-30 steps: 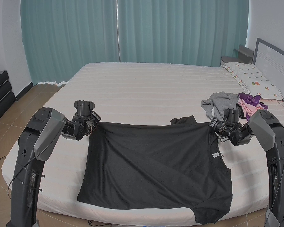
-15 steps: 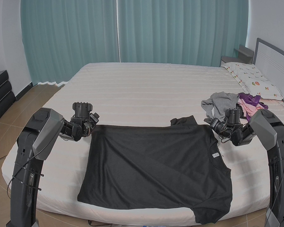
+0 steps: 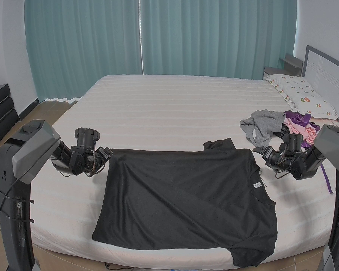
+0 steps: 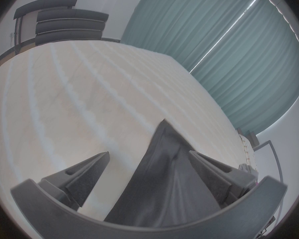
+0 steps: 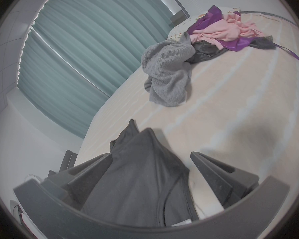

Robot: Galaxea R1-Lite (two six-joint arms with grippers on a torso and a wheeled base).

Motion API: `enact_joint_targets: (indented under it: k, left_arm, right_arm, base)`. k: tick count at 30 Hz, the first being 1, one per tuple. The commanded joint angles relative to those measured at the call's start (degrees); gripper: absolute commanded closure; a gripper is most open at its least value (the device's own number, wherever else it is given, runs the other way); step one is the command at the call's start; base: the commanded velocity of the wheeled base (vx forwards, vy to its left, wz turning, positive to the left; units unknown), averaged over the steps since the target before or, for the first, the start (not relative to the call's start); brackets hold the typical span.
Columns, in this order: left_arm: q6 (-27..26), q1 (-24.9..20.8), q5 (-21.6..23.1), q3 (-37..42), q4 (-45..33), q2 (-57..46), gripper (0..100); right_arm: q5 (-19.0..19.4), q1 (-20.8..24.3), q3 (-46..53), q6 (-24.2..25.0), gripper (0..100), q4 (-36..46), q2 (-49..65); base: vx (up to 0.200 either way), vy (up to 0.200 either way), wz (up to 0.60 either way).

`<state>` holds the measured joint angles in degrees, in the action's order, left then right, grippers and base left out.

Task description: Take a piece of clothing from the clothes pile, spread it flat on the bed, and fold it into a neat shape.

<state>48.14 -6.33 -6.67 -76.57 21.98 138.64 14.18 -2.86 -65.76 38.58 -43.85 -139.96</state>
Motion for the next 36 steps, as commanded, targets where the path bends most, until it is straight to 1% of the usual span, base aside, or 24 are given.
enact_joint_targets:
  k: [1,3,5,6,8,9,10,13,14,16,17,21,25,29,34,36]
  left_arm:
    - [0.37,0.17,6.14,18.47,1.31,-13.14,0]
    - [0.37,0.17,7.2,21.46,1.58,-14.81,0]
    - [0.37,-0.26,8.95,27.0,2.54,-18.59,0]
    - [0.29,-0.35,9.22,27.61,2.72,-19.02,0]
    - [0.37,-1.76,10.97,33.77,4.74,-23.07,0]
    - [0.37,-1.76,10.97,33.77,4.74,-23.07,0]
    - [0.37,-2.9,11.15,38.86,6.5,-26.06,0]
    - [0.46,-4.22,11.15,43.17,8.78,-27.99,0]
    - [0.46,-4.57,11.15,45.1,10.28,-28.25,0]
    - [0.46,-4.57,11.15,46.07,11.42,-28.25,0]
    - [0.73,-4.66,11.24,48.44,14.23,-28.17,0]
    - [0.9,-4.84,12.56,51.78,18.1,-26.58,0]
    - [0.9,-4.84,12.64,53.81,20.74,-25.18,0]
    - [1.17,-4.84,13.0,55.48,22.58,-24.74,0]
    - [3.01,-4.92,14.67,56.09,23.2,-25.0,0]
    - [4.24,-5.01,14.75,56.0,23.37,-25.26,0]
  right_arm:
    - [4.72,-2.32,21.55,-0.35,0,-5.63,17.09]
    - [4.81,-2.76,24.62,-0.26,0,-5.98,18.93]
    - [4.81,-3.38,29.98,-0.53,0,-6.07,22.01]
    - [4.81,-3.38,30.51,-0.61,0,-6.07,22.36]
    - [4.89,-3.55,35.96,-0.61,0,-6.07,24.74]
    - [4.89,-3.55,35.96,-0.61,0,-6.07,24.74]
    - [5.77,-3.46,40.36,-0.79,0,-6.16,26.05]
    - [7.62,-3.38,43.61,-0.79,0,-6.86,26.49]
    - [8.41,-3.46,44.93,-0.61,0,-7.83,26.49]
    - [8.85,-3.55,45.54,-0.35,0,-8.62,26.32]
    - [9.2,-3.64,46.86,-0.26,0,-10.73,26.05]
    - [9.38,-3.9,47.91,-0.26,0,-12.49,25.97]
    - [9.73,-3.99,48.09,-0.26,0,-12.49,25.09]
    - [9.64,-4.08,48.09,-0.35,0,-12.58,24.56]
    - [9.73,-3.99,48.53,-0.7,0,-12.49,24.56]
    - [9.73,-3.9,48.62,-0.7,0,-12.49,24.56]
  base:
    - [0.0,0.0,0.0]
    - [0.0,0.0,0.0]
    - [0.0,0.0,0.0]
    - [0.0,0.0,0.0]
    - [0.0,0.0,0.0]
    - [0.0,0.0,0.0]
    - [0.0,0.0,0.0]
    - [0.0,0.0,0.0]
    - [-0.2,0.0,0.0]
    - [-0.2,0.0,0.0]
    - [-0.2,0.0,0.0]
    - [-0.2,0.0,0.0]
    - [-0.2,0.0,0.0]
    - [0.0,0.0,0.0]
    - [0.0,0.0,0.0]
    - [0.0,-0.2,0.0]
